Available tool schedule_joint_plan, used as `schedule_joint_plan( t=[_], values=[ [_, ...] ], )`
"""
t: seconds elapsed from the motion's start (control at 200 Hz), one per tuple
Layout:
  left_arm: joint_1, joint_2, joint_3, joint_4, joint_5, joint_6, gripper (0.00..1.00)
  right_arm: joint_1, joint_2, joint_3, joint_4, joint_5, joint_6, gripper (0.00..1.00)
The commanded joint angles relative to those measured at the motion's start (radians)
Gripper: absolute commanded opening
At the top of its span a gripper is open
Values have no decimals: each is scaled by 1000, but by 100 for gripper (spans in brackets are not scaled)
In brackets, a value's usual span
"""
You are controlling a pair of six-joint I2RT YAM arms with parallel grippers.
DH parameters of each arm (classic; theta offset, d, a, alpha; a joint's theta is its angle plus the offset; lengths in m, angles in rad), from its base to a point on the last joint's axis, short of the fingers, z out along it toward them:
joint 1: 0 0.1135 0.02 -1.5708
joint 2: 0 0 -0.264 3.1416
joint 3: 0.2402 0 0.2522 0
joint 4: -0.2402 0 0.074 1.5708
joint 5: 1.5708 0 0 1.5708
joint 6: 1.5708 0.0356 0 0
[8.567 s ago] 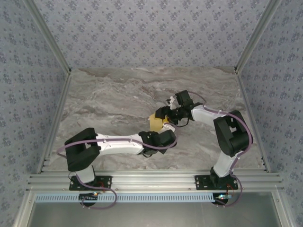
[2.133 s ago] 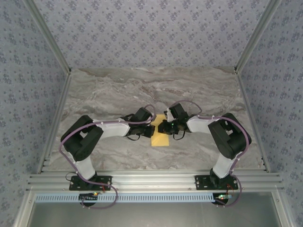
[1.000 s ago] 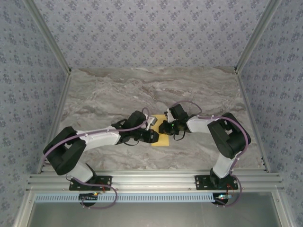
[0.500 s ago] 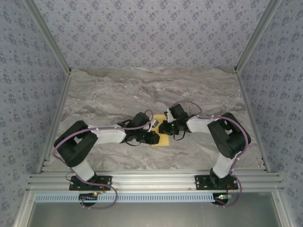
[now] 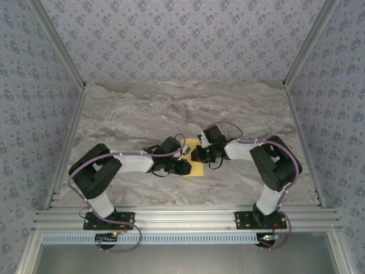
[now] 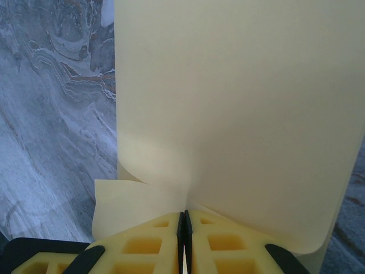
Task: Fold a paper plane with a square sheet of paper (fold left side to right side)
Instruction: Fold the triangle a second time at the center of the table.
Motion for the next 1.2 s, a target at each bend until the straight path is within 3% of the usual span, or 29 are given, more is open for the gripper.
schedule_joint_plan(
  t=[0.0, 0.525, 1.194],
  values=[
    [-2, 4, -11, -21, -22, 14, 18, 7, 39, -3, -106, 53, -28, 11],
    [-18, -11, -85, 29, -2, -30, 17, 7, 47, 8, -120, 53, -34, 11],
    [-49, -195, -195, 22, -8, -73, 14, 6, 53, 24, -136, 48, -39, 11]
  ],
)
